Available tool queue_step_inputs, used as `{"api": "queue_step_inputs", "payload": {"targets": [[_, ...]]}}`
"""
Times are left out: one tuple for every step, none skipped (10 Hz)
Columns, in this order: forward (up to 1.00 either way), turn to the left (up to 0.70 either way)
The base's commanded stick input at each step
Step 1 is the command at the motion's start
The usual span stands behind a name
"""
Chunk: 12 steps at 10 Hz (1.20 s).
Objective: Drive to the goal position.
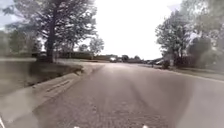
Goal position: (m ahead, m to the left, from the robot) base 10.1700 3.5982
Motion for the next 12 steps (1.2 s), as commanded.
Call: {"api": "queue_step_inputs", "payload": {"targets": [[1.0, 0.0], [1.0, 0.0], [1.0, 0.0], [1.0, 0.0], [1.0, 0.0], [1.0, 0.0], [1.0, 0.0], [1.0, 0.0], [1.0, 0.0], [1.0, 0.0], [1.0, 0.0], [1.0, 0.0]]}}
